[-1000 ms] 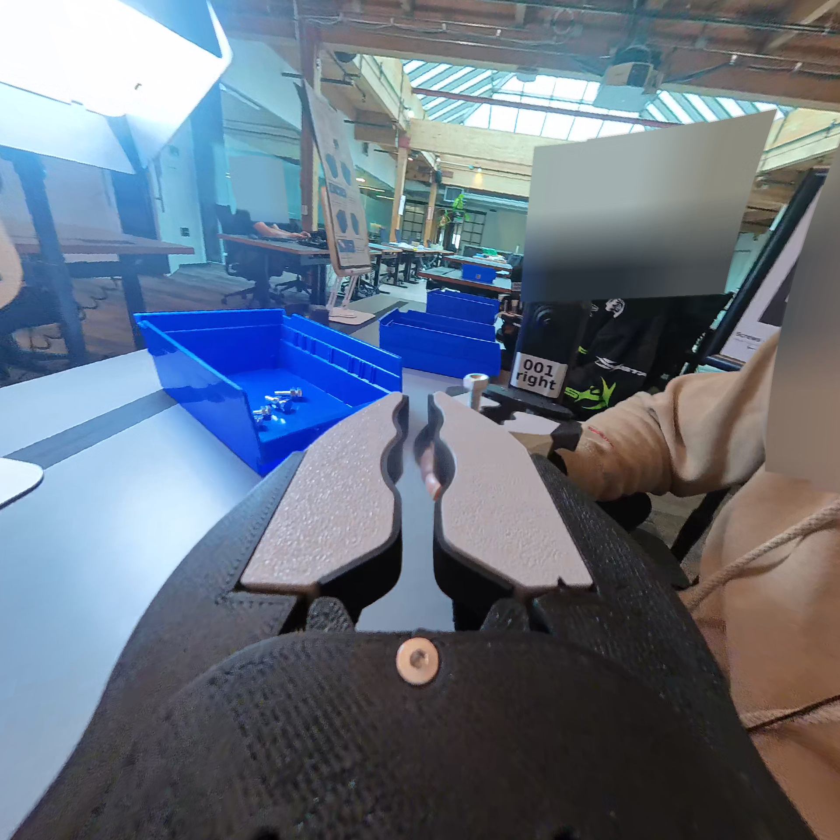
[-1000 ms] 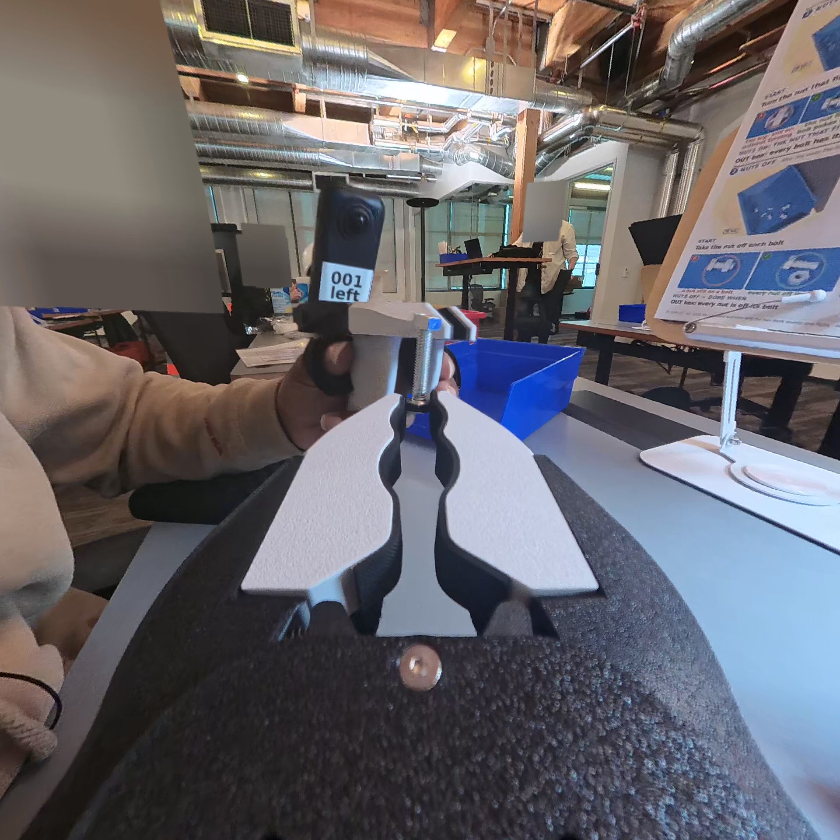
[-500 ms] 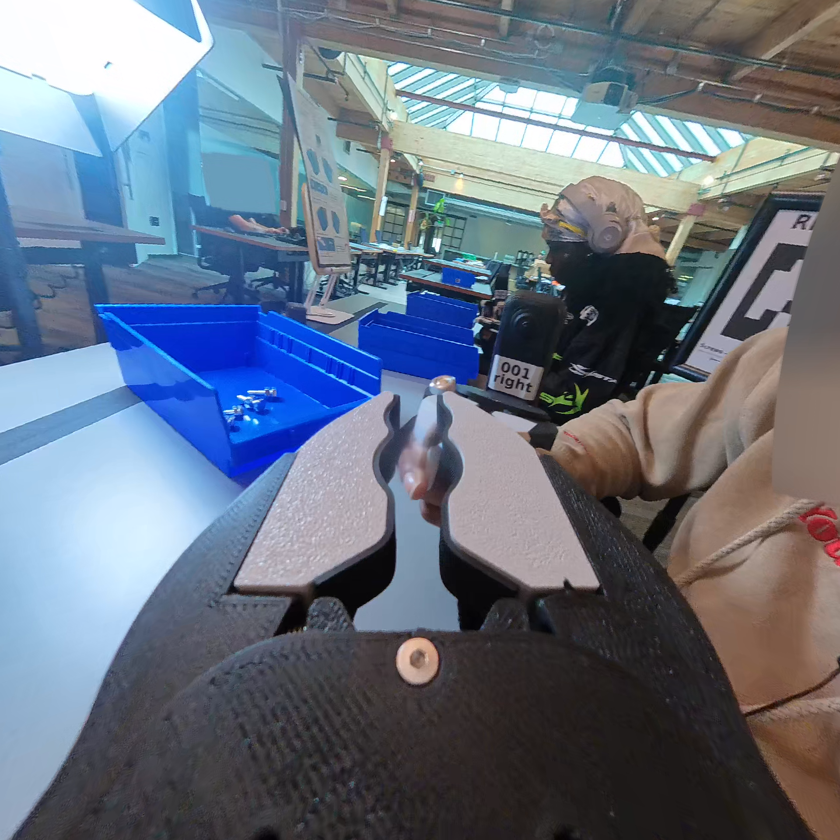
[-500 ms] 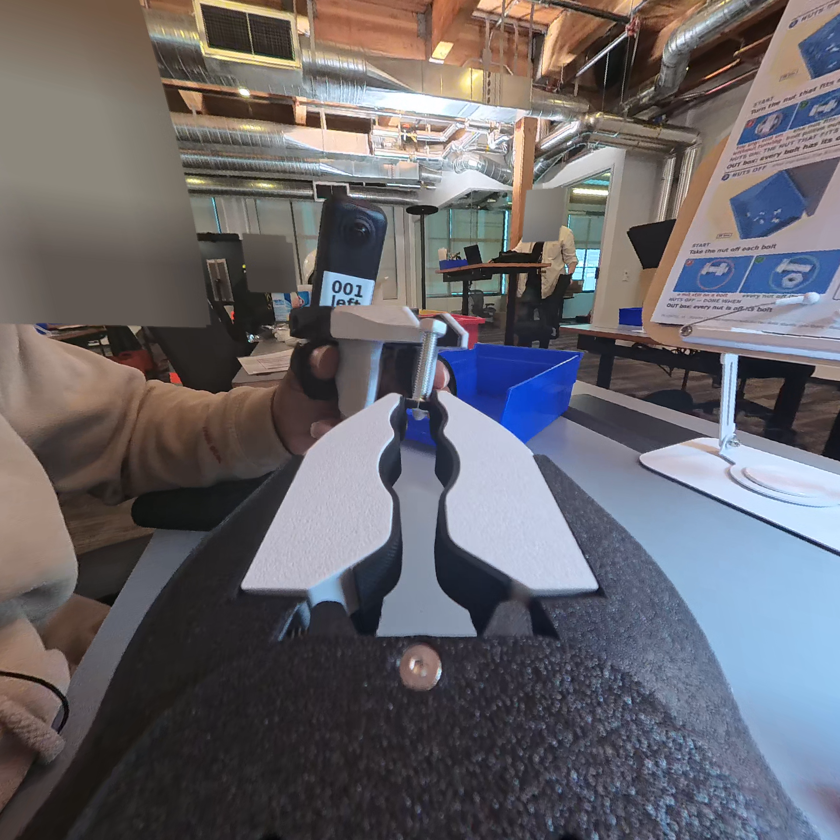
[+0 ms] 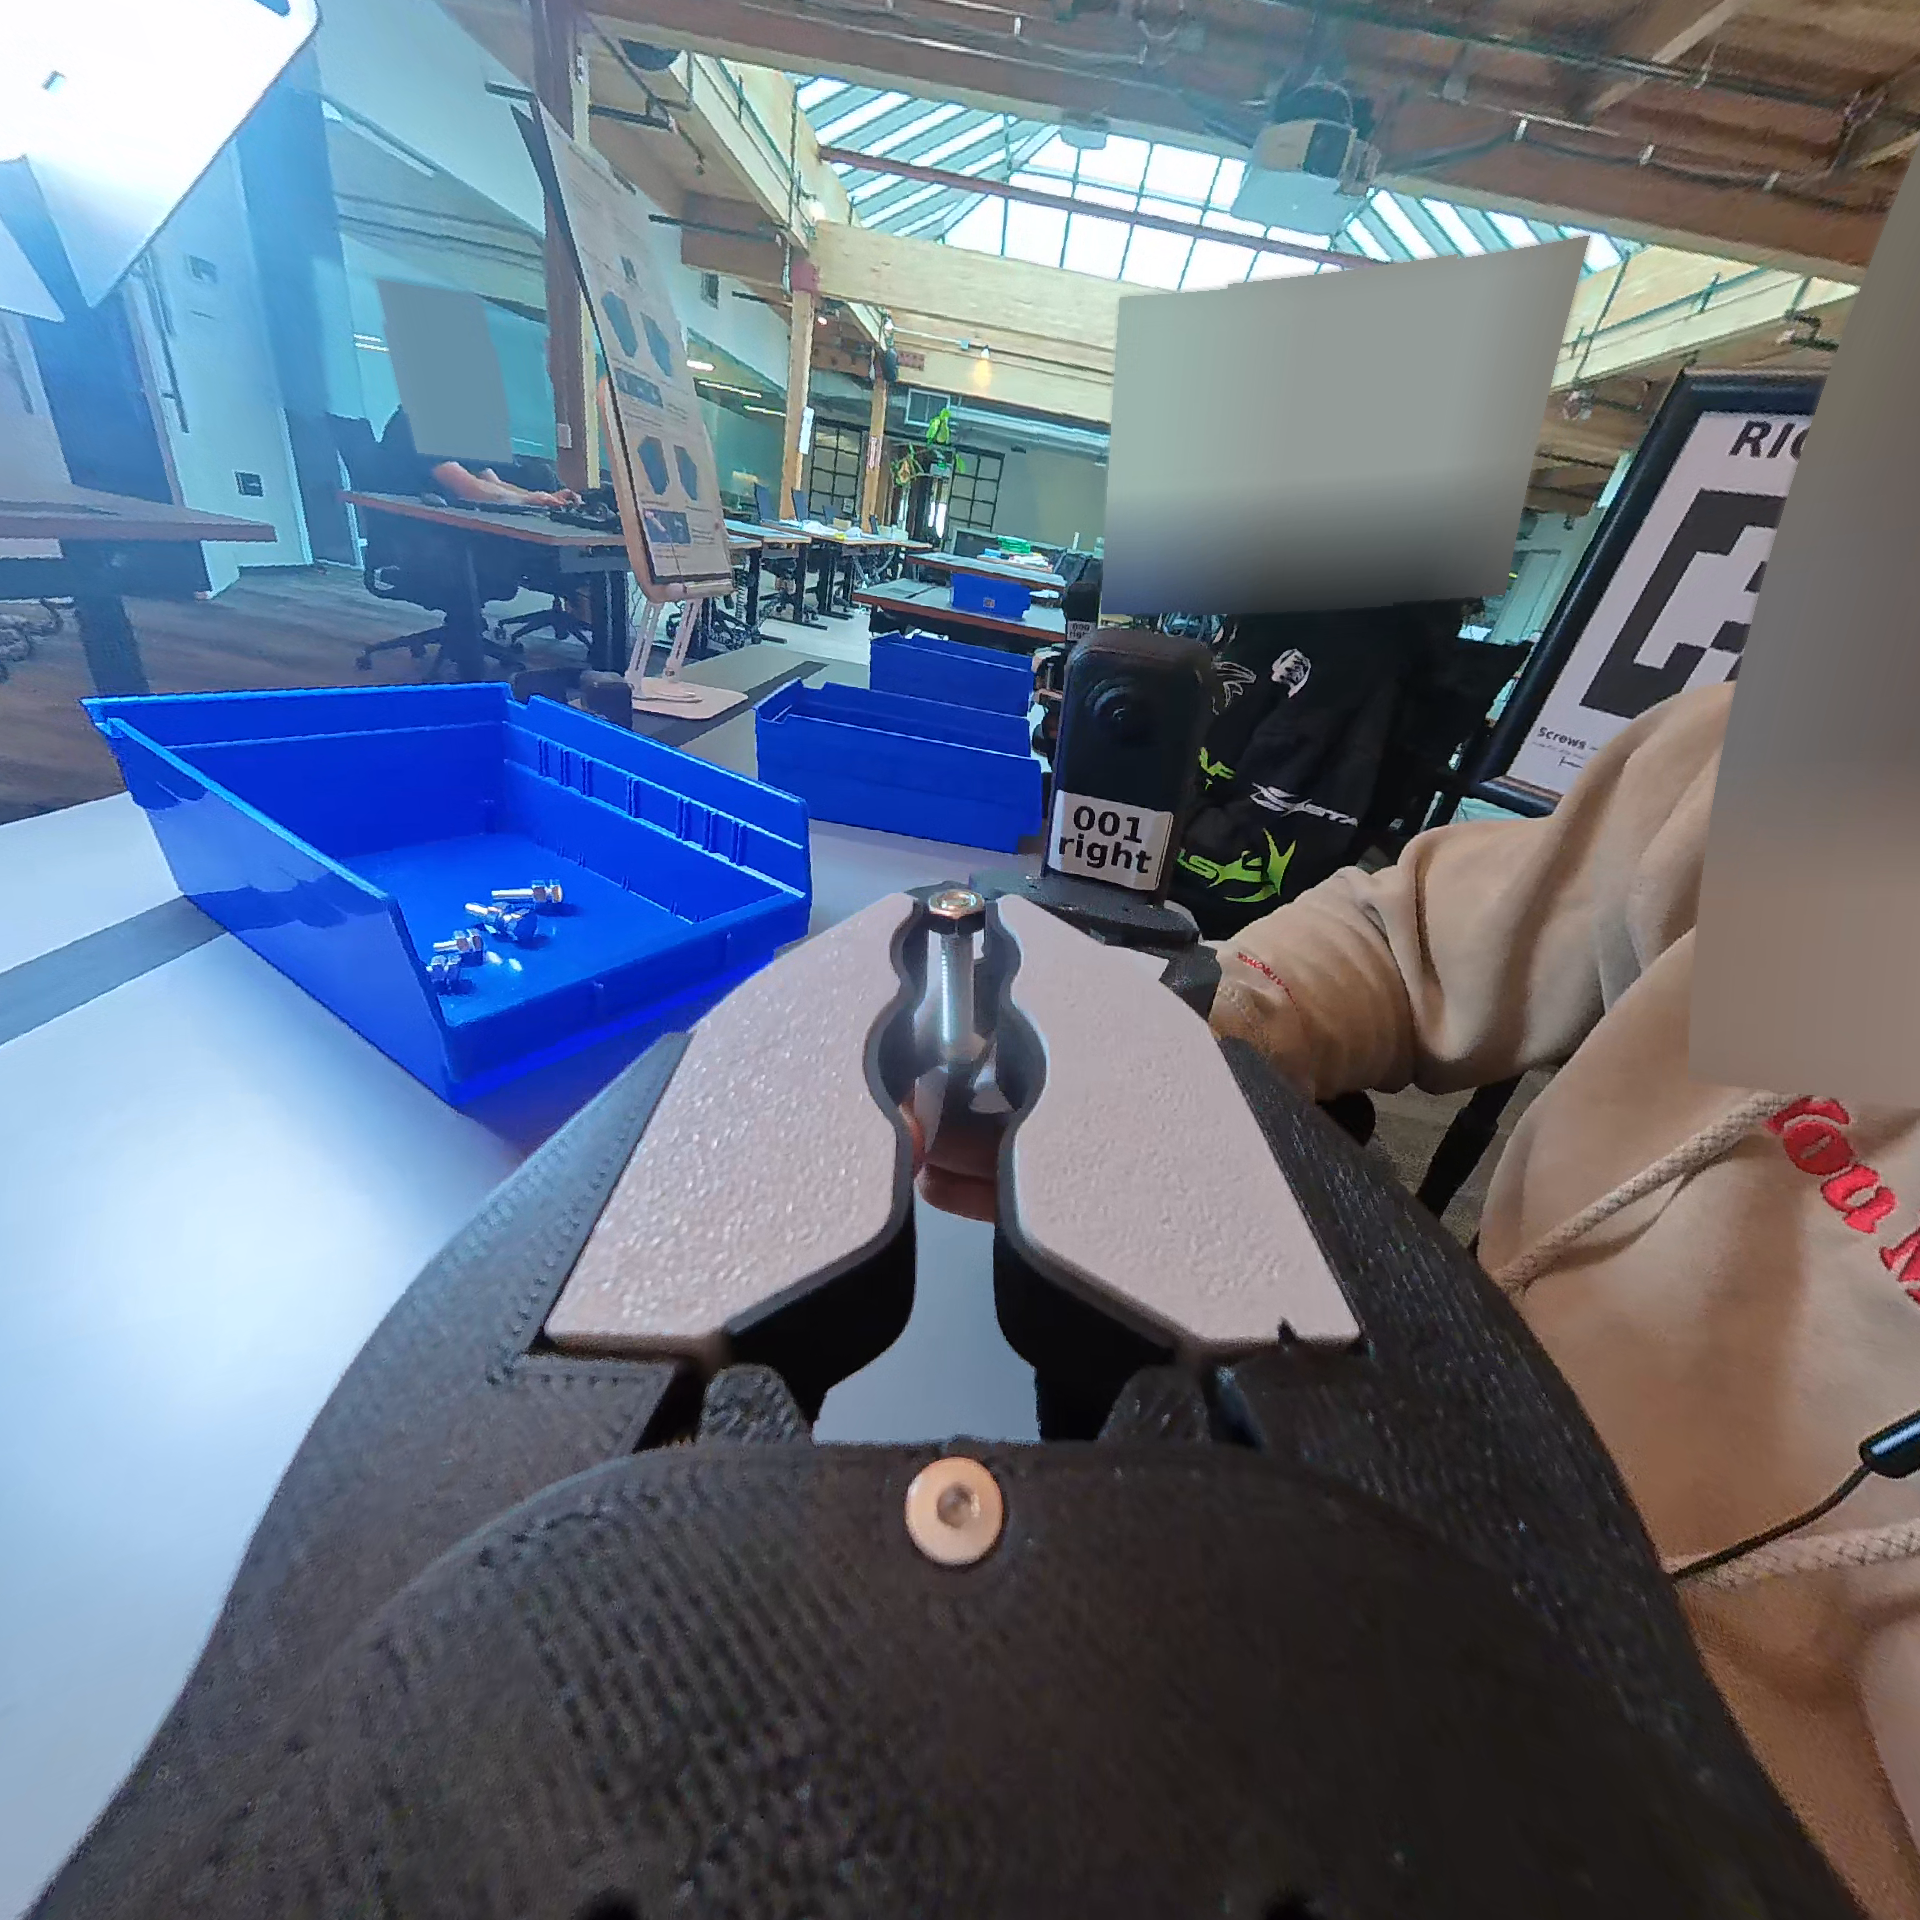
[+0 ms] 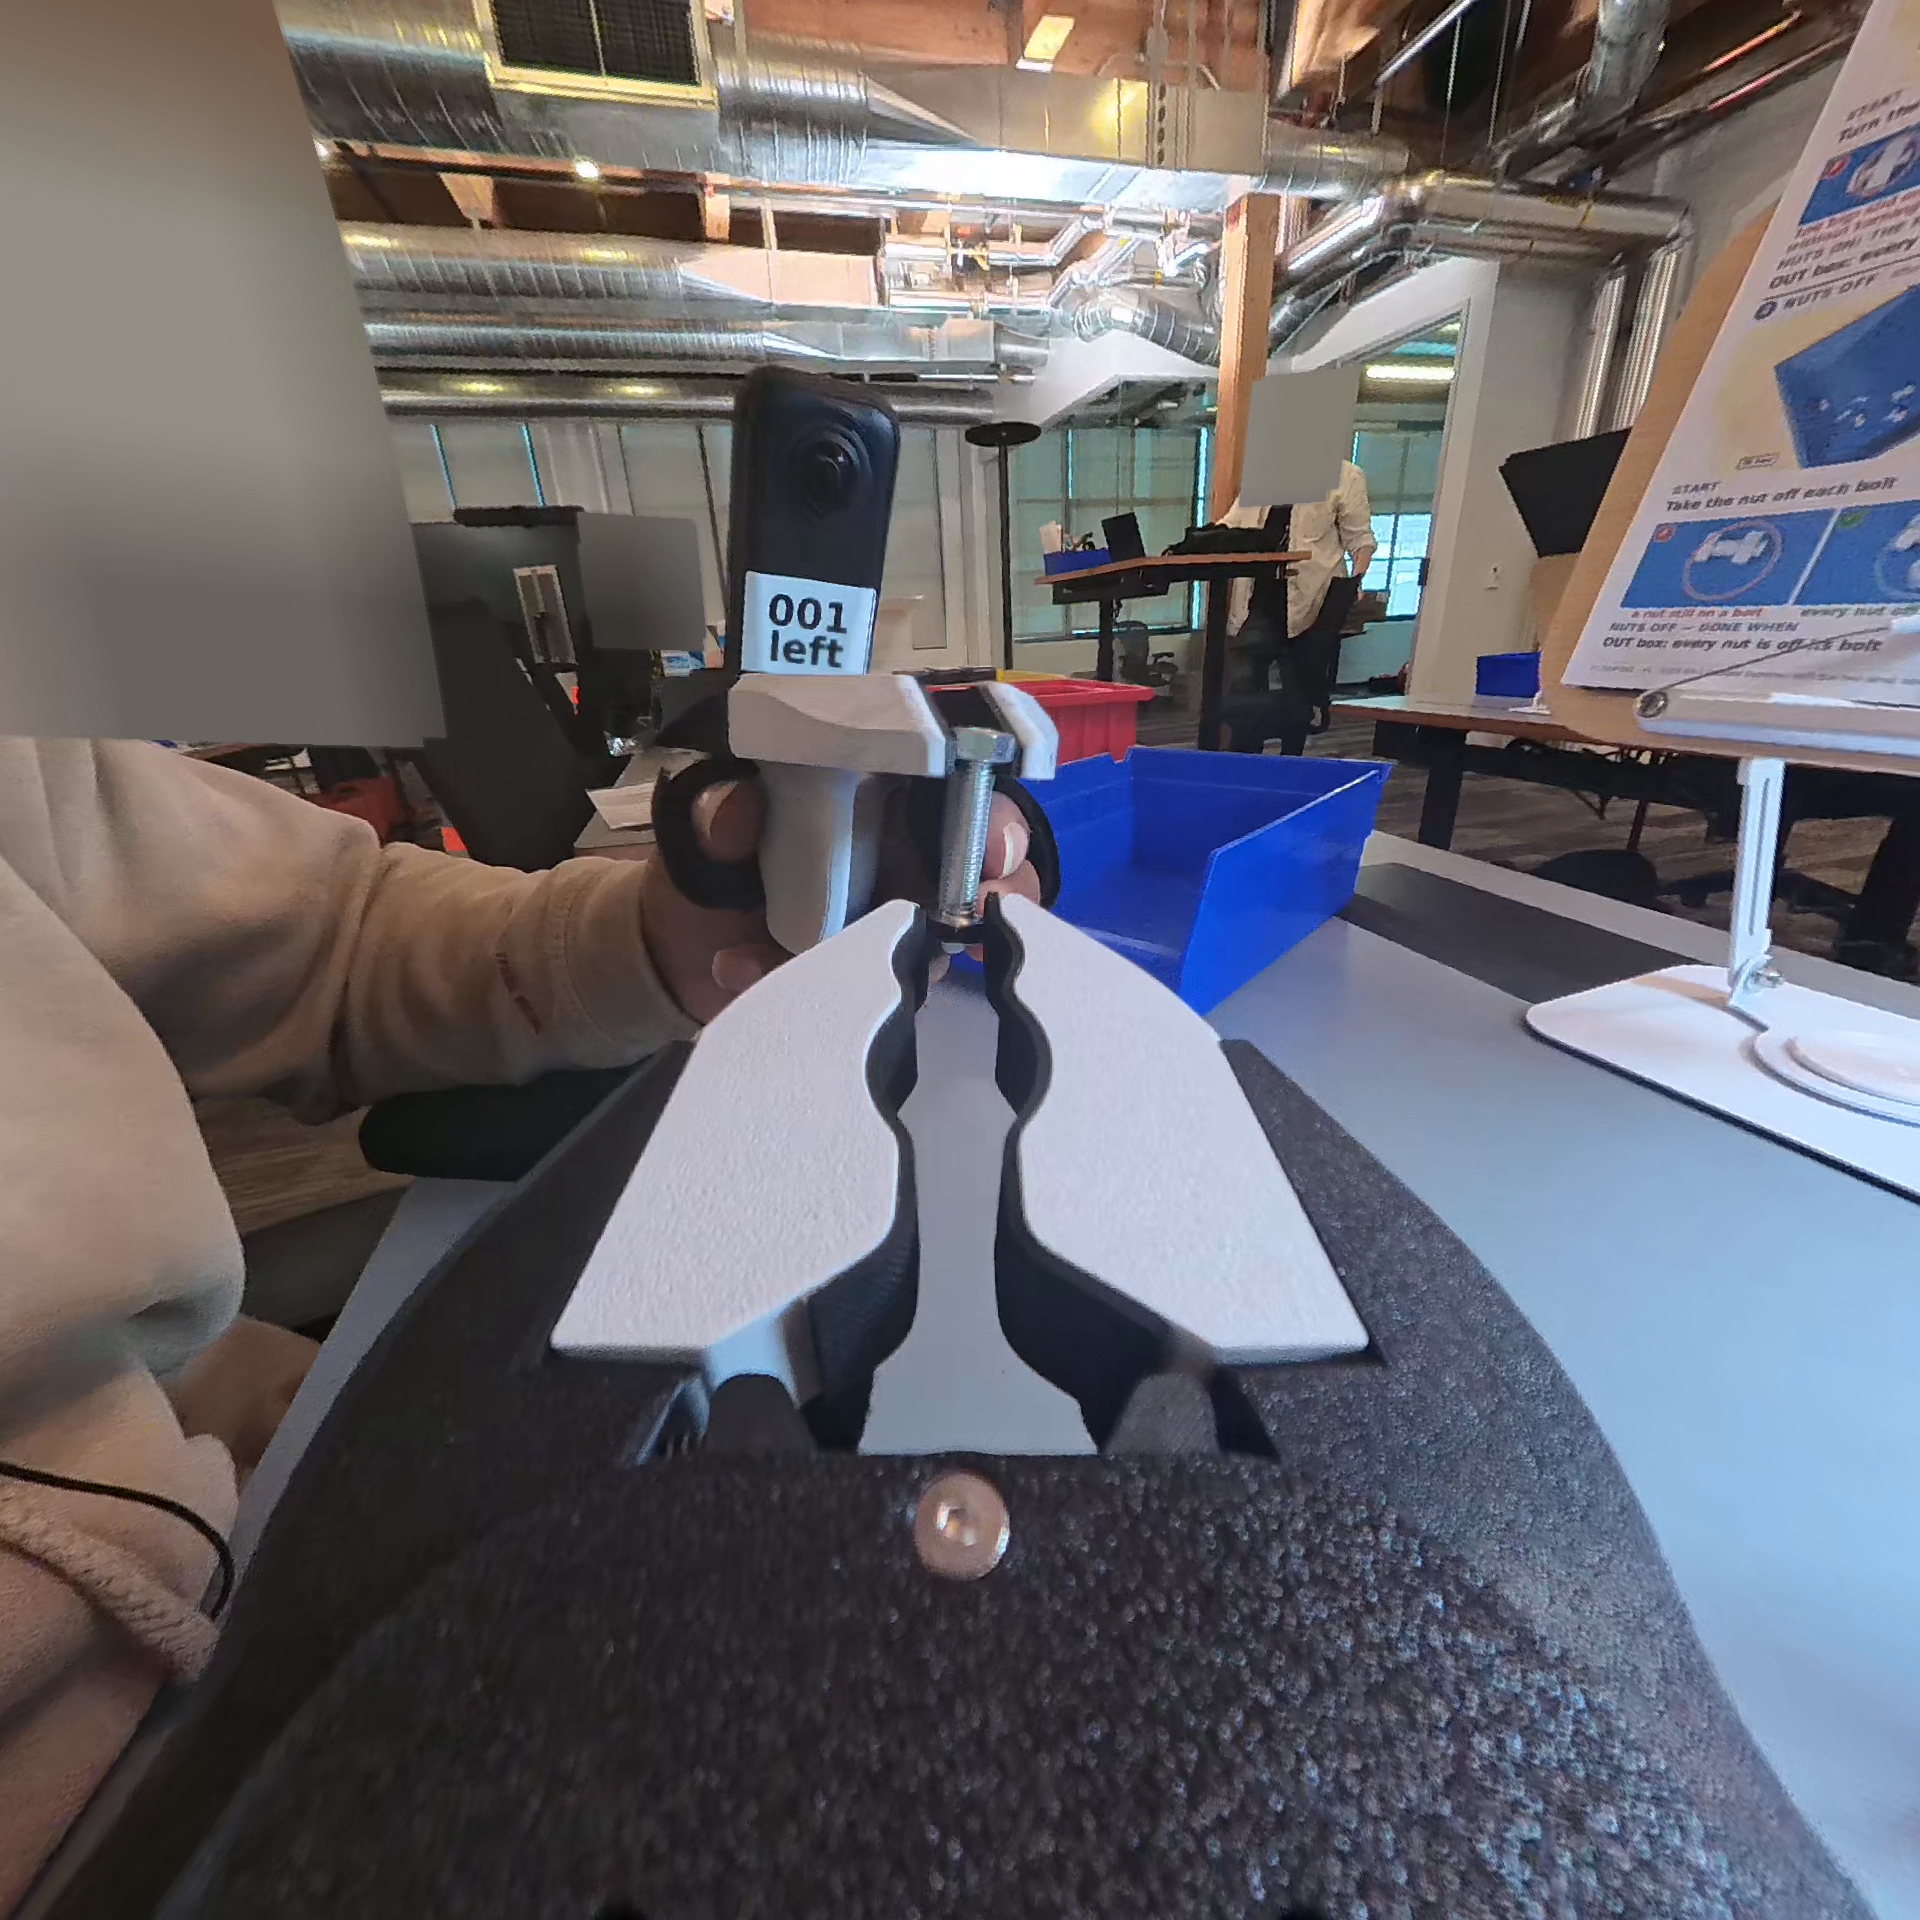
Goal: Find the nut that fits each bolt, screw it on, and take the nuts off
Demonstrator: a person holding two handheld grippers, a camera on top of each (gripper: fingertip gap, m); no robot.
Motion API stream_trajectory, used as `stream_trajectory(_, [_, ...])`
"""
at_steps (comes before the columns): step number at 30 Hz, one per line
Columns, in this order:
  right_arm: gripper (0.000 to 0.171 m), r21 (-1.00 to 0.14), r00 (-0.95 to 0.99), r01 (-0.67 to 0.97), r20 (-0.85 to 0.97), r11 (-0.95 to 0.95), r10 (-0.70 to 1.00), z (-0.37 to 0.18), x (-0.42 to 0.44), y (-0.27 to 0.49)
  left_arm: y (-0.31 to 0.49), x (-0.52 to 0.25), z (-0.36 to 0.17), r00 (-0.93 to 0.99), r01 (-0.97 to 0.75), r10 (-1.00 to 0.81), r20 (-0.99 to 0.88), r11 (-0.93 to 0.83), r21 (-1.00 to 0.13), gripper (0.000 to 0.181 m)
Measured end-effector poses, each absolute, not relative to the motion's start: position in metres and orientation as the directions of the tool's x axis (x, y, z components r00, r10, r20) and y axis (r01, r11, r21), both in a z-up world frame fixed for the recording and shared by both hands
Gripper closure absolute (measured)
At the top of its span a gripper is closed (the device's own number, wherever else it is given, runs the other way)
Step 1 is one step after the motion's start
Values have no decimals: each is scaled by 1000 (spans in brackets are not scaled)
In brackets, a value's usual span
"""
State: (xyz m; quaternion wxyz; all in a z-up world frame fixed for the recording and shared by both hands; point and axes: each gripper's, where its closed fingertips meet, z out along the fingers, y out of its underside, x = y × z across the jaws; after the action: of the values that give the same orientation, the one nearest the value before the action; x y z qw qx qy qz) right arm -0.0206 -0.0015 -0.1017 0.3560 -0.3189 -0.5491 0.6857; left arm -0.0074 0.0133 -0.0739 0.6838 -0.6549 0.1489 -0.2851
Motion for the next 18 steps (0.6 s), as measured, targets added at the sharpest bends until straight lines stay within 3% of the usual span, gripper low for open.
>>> stream_trajectory(11, [161, -990, -548, -105, -20, -93, 836, -106, -20, -5, 10, -6, -77, 787, 148, -603, 129, -19, -989, 171])
stream_trajectory(14, [162, -986, -561, -134, -8, -100, 828, -102, -16, -7, 10, -11, -75, 774, 195, -611, 167, -21, -980, 158])
stream_trajectory(18, [162, -977, -572, -170, -11, -132, 820, -94, -12, -4, 16, -31, -89, 801, 225, -559, 214, -49, -973, 165])
